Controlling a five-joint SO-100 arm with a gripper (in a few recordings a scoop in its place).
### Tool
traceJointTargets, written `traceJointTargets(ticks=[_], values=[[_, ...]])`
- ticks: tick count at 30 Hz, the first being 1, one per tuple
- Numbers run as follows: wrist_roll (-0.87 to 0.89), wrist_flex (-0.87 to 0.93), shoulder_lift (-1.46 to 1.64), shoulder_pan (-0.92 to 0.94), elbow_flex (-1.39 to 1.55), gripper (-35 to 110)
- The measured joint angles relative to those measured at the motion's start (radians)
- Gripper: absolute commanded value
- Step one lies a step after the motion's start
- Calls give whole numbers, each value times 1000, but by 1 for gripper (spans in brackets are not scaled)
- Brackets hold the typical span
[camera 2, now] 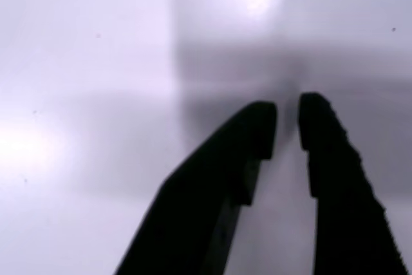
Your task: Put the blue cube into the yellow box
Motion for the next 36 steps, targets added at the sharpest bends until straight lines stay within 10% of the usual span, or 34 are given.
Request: traceJointTargets(ticks=[8,17,36], values=[[101,-158,-236,-229,-206,5],[250,-279,-620,-417,-611,42],[597,-534,-1525,-483,-1190,49]])
